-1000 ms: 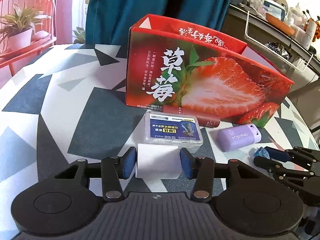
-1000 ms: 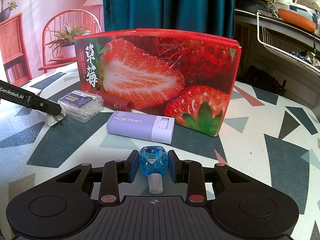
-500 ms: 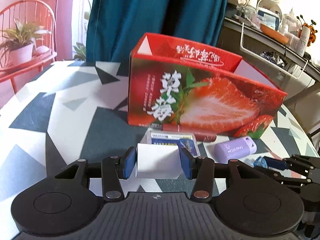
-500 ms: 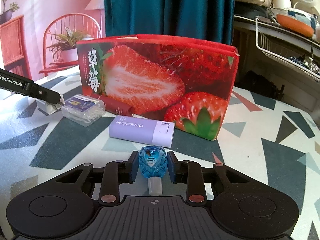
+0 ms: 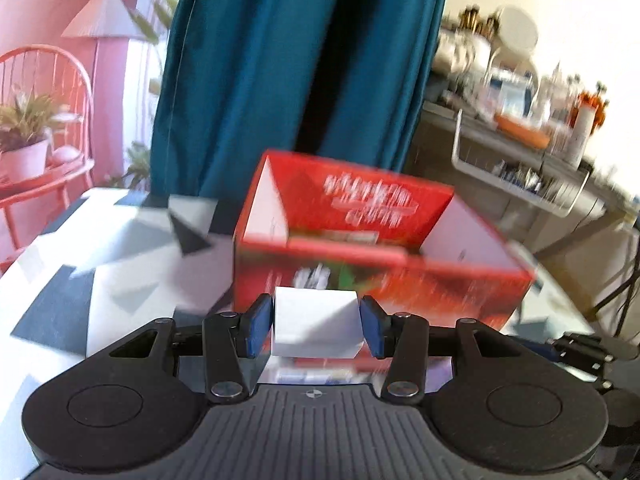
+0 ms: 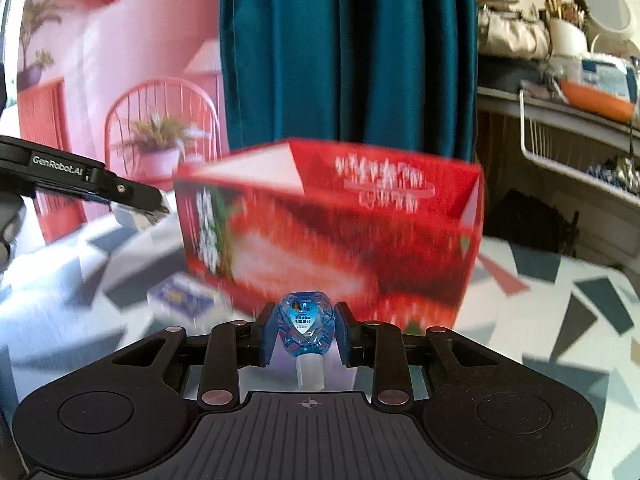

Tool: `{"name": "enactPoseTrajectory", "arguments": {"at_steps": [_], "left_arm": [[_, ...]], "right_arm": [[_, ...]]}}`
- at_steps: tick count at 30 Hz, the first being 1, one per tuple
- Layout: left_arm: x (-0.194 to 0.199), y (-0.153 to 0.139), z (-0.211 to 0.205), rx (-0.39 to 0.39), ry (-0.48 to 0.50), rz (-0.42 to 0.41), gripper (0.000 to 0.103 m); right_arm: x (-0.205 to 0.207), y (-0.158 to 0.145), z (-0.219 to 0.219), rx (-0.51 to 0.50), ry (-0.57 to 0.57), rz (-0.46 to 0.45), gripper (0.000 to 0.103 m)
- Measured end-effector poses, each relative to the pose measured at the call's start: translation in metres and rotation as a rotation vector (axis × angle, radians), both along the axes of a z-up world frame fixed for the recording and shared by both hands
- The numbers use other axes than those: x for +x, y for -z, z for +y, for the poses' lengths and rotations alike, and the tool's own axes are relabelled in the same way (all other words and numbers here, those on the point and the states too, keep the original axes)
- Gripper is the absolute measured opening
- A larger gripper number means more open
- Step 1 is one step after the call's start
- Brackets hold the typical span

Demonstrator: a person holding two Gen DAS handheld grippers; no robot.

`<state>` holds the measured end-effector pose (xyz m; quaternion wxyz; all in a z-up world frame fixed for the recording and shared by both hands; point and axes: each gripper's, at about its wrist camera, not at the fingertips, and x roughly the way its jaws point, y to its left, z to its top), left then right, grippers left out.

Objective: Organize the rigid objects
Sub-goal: 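Carry the charger cube and blue bottle into the box while both grippers open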

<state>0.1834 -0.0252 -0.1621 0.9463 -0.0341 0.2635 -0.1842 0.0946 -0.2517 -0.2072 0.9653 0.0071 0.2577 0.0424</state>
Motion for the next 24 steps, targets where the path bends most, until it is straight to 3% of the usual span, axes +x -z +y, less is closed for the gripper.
{"name": "enactPoseTrajectory", "arguments": {"at_steps": [6, 11, 19, 24], "left_arm": [[0.024, -0.026, -0.005, -0.04, 0.013, -0.064, 0.05], [0.051, -0.029, -0.017, -0.064, 0.032, -0.046, 0.05], [0.11, -0.004, -0.039, -0.02, 0.052, 0.102, 0.05], [0.129, 0.011, -0.044, 0.032, 0.063, 0.141, 0.05]], "right_arm": [[0.022, -0.039, -0.013, 0.026, 0.015, -0.093, 0.027], [0.056, -0.053, -0.027, 0.026, 0.048, -0.108, 0.027], [0.126, -0.036, -0.057, 0.109, 0.182, 0.044, 0.027], [0.138, -0.028, -0.056, 0.059, 0.199, 0.086, 0.028]]}}
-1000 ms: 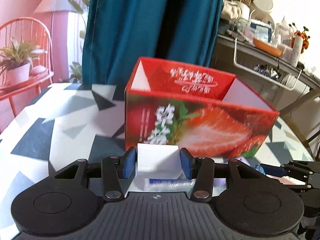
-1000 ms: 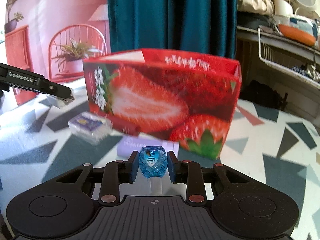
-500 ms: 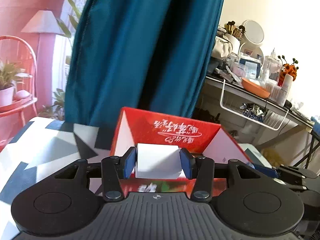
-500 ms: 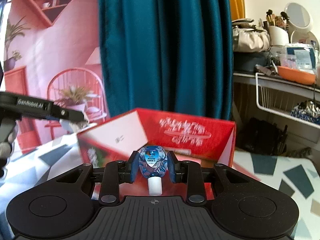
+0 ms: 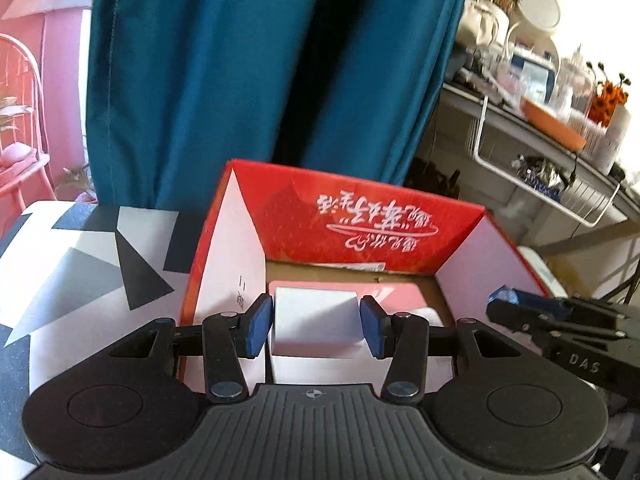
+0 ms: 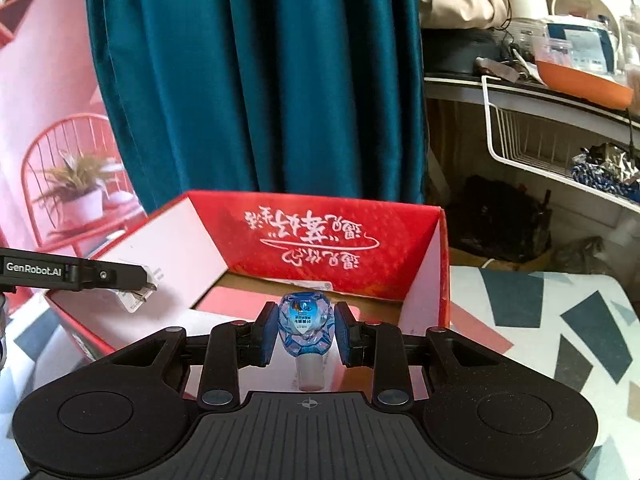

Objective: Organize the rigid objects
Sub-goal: 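Carry the charger cube and blue bottle into the box while both grippers open, then move the left tool toward the purple power bank while the right tool follows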

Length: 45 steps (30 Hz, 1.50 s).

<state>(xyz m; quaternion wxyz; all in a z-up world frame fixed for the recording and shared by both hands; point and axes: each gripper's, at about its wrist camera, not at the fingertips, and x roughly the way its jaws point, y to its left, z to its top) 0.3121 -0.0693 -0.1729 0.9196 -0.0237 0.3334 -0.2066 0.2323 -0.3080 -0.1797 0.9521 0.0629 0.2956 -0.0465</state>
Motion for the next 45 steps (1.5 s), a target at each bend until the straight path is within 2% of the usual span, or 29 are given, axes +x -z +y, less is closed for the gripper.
{"name": "enactPoseTrajectory", "arguments": {"at_steps": [3, 7, 14, 17, 19, 22, 25, 28, 32, 37, 45], "left_arm": [[0.002, 0.002, -0.002, 0.029, 0.012, -0.009, 0.05], [0.004, 0.002, -0.004, 0.039, 0.028, -0.003, 0.046], [0.004, -0.001, -0.007, 0.051, 0.029, -0.001, 0.047], [0.0, -0.005, -0.007, 0.048, 0.034, -0.01, 0.052], [-0.004, -0.009, -0.007, 0.045, 0.041, -0.021, 0.058], [-0.017, -0.017, -0.007, 0.048, 0.056, -0.054, 0.066], [-0.035, -0.025, -0.007, 0.054, 0.069, -0.096, 0.068], [-0.054, -0.026, -0.005, 0.053, 0.077, -0.115, 0.068], [-0.075, -0.022, -0.005, 0.031, 0.078, -0.098, 0.068], [-0.097, -0.01, -0.008, 0.008, 0.087, -0.062, 0.068], [-0.112, 0.014, -0.009, -0.013, 0.1, 0.02, 0.068]], "right_arm": [[0.0, 0.002, 0.005, -0.063, -0.006, -0.002, 0.028], [0.002, 0.005, 0.005, -0.057, -0.003, 0.001, 0.028], [-0.001, 0.004, 0.006, -0.053, 0.004, -0.003, 0.031], [-0.007, 0.0, 0.008, -0.056, 0.004, -0.026, 0.041], [-0.012, -0.004, 0.009, -0.054, 0.0, -0.049, 0.054], [-0.024, -0.009, 0.013, -0.053, -0.009, -0.092, 0.066], [-0.039, -0.014, 0.017, -0.063, -0.013, -0.124, 0.073], [-0.054, -0.016, 0.021, -0.064, -0.026, -0.148, 0.074], [-0.072, -0.014, 0.025, -0.053, -0.034, -0.162, 0.075], [-0.091, -0.01, 0.03, -0.05, -0.044, -0.176, 0.075], [-0.116, 0.004, 0.036, -0.045, -0.064, -0.179, 0.074]]}}
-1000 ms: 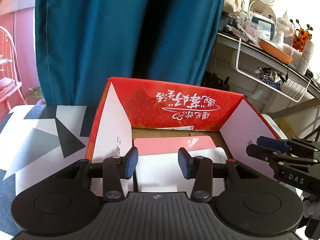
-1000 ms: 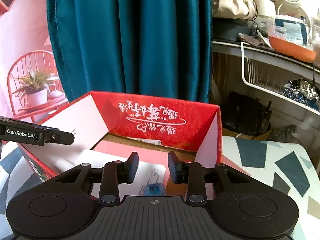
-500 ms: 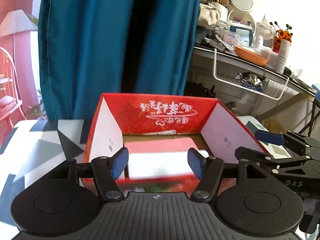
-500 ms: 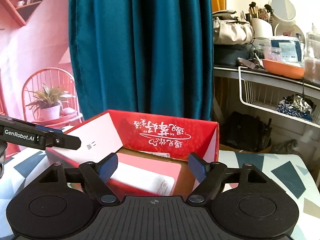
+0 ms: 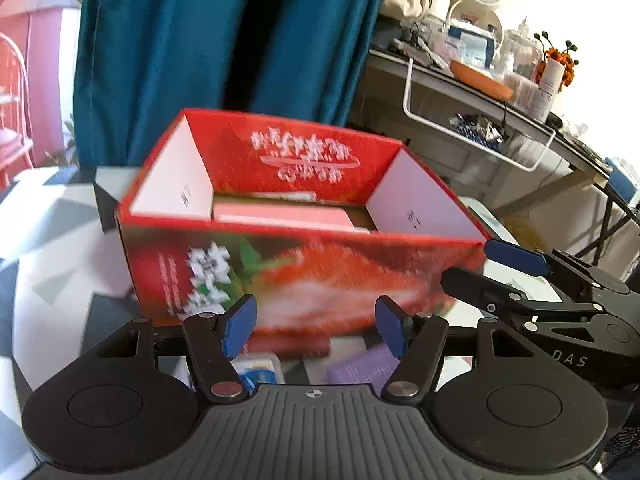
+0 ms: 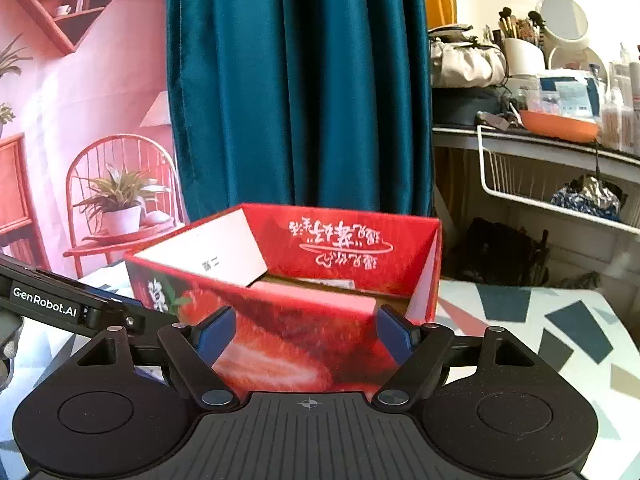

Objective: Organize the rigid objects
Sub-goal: 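Move the left tool toward the purple power bank while the right tool follows, then grasp the purple power bank with the left gripper and lift it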

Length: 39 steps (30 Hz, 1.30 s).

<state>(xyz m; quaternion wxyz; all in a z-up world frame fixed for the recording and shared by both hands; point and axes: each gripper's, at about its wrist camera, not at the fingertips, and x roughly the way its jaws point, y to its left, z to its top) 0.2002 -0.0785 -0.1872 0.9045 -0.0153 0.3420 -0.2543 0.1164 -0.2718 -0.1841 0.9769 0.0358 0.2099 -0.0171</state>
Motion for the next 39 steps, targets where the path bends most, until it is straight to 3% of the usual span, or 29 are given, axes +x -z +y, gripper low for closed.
{"name": "enactPoseTrajectory", "arguments": {"at_steps": [8, 11, 20, 33, 39], "left_arm": [[-0.002, 0.024, -0.005, -0.004, 0.024, 0.078, 0.066], [0.0, 0.03, -0.009, -0.013, 0.043, 0.098, 0.056], [0.009, 0.051, -0.021, -0.046, 0.067, 0.196, 0.051], [0.025, 0.08, -0.03, -0.103, 0.046, 0.295, 0.051], [0.027, 0.089, -0.037, -0.092, 0.045, 0.293, 0.048]], "right_arm": [[-0.01, 0.03, 0.0, 0.003, -0.018, 0.066, 0.074], [-0.01, 0.042, 0.001, 0.004, -0.028, 0.099, 0.073], [-0.003, 0.079, 0.004, 0.037, -0.07, 0.201, 0.068], [0.009, 0.087, 0.009, 0.032, -0.146, 0.269, 0.065], [0.01, 0.089, 0.009, 0.033, -0.148, 0.28, 0.055]]}}
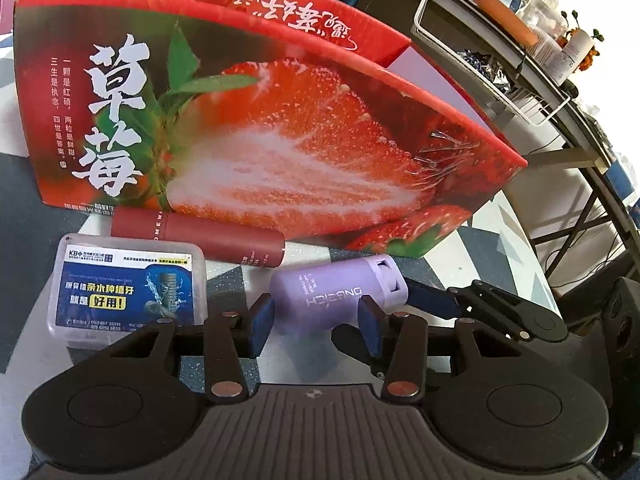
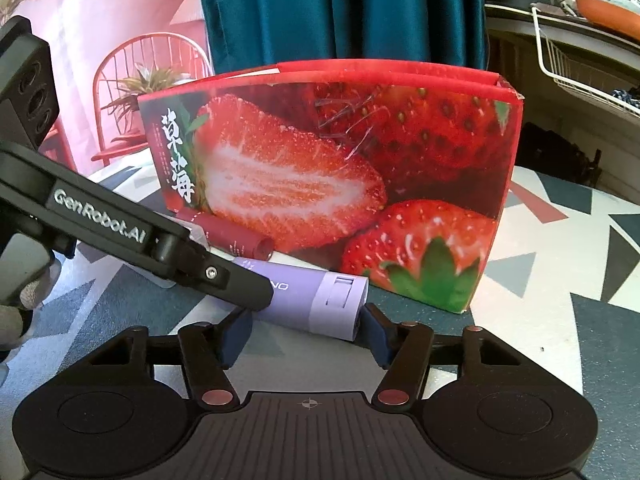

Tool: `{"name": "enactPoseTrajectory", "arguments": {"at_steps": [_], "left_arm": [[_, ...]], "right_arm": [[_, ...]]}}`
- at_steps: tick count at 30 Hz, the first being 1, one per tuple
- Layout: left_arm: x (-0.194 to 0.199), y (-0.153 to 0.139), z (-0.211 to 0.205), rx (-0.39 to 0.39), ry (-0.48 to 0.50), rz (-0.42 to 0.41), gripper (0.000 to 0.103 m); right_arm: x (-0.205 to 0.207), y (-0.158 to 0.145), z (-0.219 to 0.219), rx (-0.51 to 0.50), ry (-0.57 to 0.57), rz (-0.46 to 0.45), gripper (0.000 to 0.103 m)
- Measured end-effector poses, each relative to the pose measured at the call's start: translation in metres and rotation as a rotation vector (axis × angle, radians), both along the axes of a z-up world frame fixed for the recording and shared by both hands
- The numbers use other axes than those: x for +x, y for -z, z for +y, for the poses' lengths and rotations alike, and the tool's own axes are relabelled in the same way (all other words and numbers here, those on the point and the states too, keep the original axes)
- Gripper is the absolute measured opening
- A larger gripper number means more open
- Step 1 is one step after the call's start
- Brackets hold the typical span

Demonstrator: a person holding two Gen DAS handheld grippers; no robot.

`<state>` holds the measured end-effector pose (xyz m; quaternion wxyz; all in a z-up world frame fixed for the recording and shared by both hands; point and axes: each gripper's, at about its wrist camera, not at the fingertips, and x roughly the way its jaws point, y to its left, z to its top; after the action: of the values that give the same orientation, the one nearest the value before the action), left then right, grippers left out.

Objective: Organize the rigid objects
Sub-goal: 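Grasp the purple power bank with the left gripper and lift it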

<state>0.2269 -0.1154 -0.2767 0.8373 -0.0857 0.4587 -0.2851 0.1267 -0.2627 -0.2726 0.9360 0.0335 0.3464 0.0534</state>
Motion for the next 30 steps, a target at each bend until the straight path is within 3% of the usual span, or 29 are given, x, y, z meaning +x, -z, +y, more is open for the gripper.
{"name": "enactPoseTrajectory", "arguments": {"at_steps": [30], "left_arm": [[-0.009, -0.006, 0.004, 0.053, 0.005, -0.011, 0.047]], "right_arm": [[-0.002, -0.003, 0.016, -0.063, -0.046, 0.012, 0.049]]}}
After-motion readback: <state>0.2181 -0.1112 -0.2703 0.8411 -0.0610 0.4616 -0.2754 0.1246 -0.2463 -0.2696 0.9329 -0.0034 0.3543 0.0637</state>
